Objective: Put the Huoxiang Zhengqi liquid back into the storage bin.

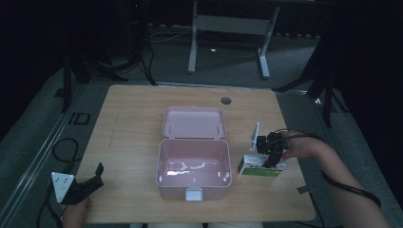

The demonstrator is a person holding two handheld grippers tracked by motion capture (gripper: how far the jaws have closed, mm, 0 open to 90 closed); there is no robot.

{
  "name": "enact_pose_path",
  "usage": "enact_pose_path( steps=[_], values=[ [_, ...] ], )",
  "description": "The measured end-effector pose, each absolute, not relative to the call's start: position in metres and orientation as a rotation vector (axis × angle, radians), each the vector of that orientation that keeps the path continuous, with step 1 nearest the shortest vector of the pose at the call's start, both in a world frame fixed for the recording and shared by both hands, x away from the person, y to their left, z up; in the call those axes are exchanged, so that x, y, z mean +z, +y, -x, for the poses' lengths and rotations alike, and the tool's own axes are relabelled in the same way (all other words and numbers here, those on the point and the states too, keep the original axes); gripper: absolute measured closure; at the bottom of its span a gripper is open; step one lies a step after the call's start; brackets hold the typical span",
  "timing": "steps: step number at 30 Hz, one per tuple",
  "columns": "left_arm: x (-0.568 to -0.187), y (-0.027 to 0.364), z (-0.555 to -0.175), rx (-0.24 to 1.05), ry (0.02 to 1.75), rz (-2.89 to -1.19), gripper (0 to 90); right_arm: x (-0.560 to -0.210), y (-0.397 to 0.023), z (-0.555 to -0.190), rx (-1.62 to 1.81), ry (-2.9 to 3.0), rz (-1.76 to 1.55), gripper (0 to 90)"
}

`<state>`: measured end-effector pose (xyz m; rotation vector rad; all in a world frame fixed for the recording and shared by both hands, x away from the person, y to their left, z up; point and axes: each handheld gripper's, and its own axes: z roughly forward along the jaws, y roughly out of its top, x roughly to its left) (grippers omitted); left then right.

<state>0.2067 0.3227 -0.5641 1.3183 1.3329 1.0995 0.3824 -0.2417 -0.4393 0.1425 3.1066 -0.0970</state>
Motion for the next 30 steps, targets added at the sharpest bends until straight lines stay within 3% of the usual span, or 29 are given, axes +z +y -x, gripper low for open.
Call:
enact_pose_path(
  steps=[6, 12, 30],
  values=[
    [-0.564, 0.323, -0.207, 1.097, 1.332, -1.32, 3.4, -0.446, -0.239, -0.386, -0.095, 3.135, -0.13, 48.6],
    [-0.564, 0.323, -0.207, 1.096, 1.331, -1.32, 3.4, -0.455, -0.237, -0.386, -0.124, 3.17, -0.127, 58.3],
    [-0.564, 0.323, -0.207, 1.098, 1.333, -1.32, 3.4, -0.445, -0.236, -0.381, -0.139, 3.224, -0.128, 61.9]
  ],
)
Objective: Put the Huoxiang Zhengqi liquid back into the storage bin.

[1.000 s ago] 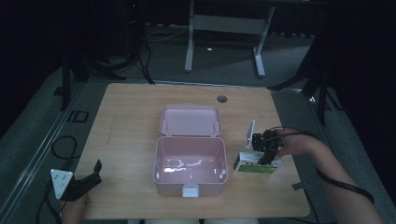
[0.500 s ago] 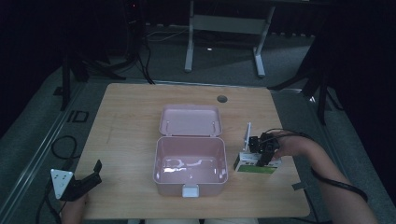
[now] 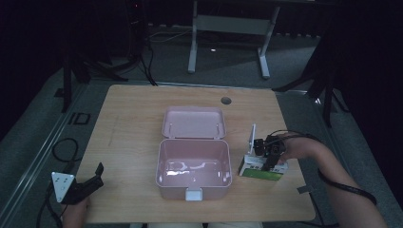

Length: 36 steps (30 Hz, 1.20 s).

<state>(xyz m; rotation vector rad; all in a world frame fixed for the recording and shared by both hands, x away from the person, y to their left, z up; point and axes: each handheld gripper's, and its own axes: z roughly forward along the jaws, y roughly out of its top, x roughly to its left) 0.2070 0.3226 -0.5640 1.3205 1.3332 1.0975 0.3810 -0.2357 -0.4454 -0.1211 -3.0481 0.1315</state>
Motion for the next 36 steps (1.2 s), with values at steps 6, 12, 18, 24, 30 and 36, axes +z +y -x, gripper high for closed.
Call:
enact_pose_path(
  steps=[6, 12, 18, 24, 30, 36],
  values=[
    [-0.564, 0.322, -0.207, 1.099, 1.334, -1.32, 3.4, -0.432, -0.234, -0.37, 0.126, -3.065, 0.1, 61.9],
    [-0.564, 0.322, -0.207, 1.099, 1.334, -1.321, 3.4, -0.419, -0.232, -0.354, 0.146, -3.053, 0.066, 62.0],
    [-0.564, 0.322, -0.207, 1.098, 1.336, -1.321, 3.4, -0.41, -0.232, -0.347, 0.146, -3.045, 0.064, 62.0],
    [-0.564, 0.322, -0.207, 1.1, 1.334, -1.321, 3.4, -0.399, -0.231, -0.341, 0.151, -3.046, 0.07, 62.0],
    [-0.564, 0.322, -0.207, 1.1, 1.334, -1.32, 3.3, -0.38, -0.23, -0.335, 0.15, -3.053, 0.09, 62.0],
    [-0.564, 0.322, -0.207, 1.101, 1.335, -1.32, 3.4, -0.364, -0.228, -0.332, 0.149, -3.061, 0.104, 62.0]
  ],
)
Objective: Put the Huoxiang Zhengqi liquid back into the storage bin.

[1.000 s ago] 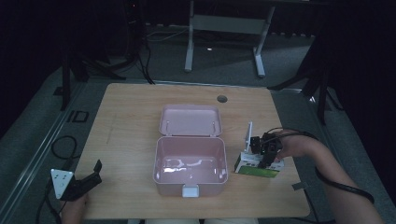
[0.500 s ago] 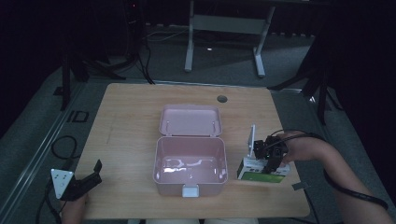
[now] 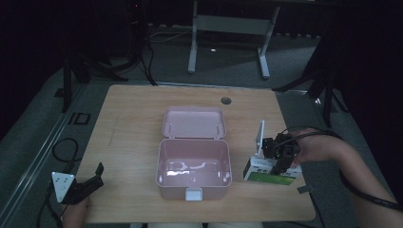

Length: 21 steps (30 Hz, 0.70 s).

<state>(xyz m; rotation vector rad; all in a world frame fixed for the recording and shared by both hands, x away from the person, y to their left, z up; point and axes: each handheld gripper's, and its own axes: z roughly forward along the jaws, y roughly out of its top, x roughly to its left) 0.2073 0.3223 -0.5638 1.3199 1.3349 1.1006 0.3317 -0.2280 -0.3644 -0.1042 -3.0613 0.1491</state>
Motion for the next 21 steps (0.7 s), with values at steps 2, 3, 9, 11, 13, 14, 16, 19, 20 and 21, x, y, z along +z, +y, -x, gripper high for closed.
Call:
enact_pose_path(
  steps=[2, 3, 9, 11, 13, 14, 16, 19, 20, 21],
  values=[
    [-0.564, 0.322, -0.207, 1.1, 1.335, -1.319, 3.4, -0.362, -0.227, -0.331, 0.157, -3.064, 0.102, 62.0],
    [-0.564, 0.322, -0.207, 1.101, 1.336, -1.317, 3.4, -0.36, -0.227, -0.331, 0.164, -3.065, 0.107, 62.0],
    [-0.564, 0.323, -0.207, 1.097, 1.339, -1.318, 3.4, -0.342, -0.22, -0.334, 0.168, -3.077, 0.116, 62.0],
    [-0.564, 0.323, -0.207, 1.095, 1.339, -1.318, 3.4, -0.337, -0.218, -0.334, 0.149, -3.079, 0.117, 62.0],
    [-0.564, 0.323, -0.207, 1.095, 1.339, -1.319, 3.3, -0.331, -0.215, -0.334, 0.141, -3.08, 0.116, 62.0],
    [-0.564, 0.323, -0.207, 1.095, 1.339, -1.319, 3.4, -0.329, -0.214, -0.335, 0.141, -3.076, 0.118, 62.0],
    [-0.564, 0.323, -0.207, 1.096, 1.338, -1.319, 3.4, -0.326, -0.211, -0.336, 0.145, -3.074, 0.129, 62.0],
    [-0.564, 0.323, -0.207, 1.093, 1.336, -1.317, 3.4, -0.318, -0.203, -0.338, 0.153, -3.082, 0.148, 62.0],
    [-0.564, 0.323, -0.207, 1.09, 1.336, -1.318, 3.4, -0.317, -0.201, -0.339, 0.152, -3.081, 0.153, 62.0],
    [-0.564, 0.323, -0.207, 1.09, 1.336, -1.318, 3.4, -0.315, -0.197, -0.338, 0.151, -3.082, 0.143, 62.0]
  ],
)
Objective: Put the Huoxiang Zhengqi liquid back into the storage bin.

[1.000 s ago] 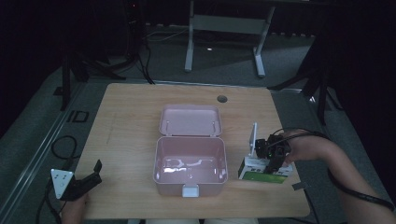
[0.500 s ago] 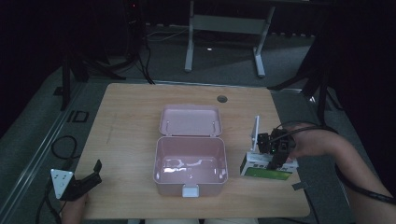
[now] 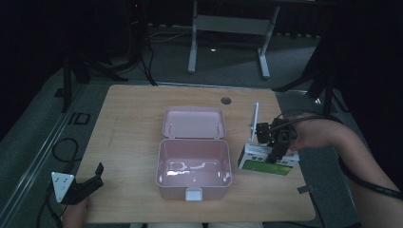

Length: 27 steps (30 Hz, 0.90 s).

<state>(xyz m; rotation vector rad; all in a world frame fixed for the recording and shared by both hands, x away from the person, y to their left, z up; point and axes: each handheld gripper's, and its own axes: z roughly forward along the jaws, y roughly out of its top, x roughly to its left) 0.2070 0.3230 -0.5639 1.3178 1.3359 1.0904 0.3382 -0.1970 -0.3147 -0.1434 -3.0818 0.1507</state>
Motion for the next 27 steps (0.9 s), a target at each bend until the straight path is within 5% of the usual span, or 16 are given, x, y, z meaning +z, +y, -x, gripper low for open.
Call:
enact_pose_path(
  steps=[27],
  values=[
    [-0.564, 0.323, -0.206, 1.091, 1.325, -1.32, 3.4, -0.304, -0.108, -0.337, 0.142, -3.074, 0.0, 62.0]
  ],
)
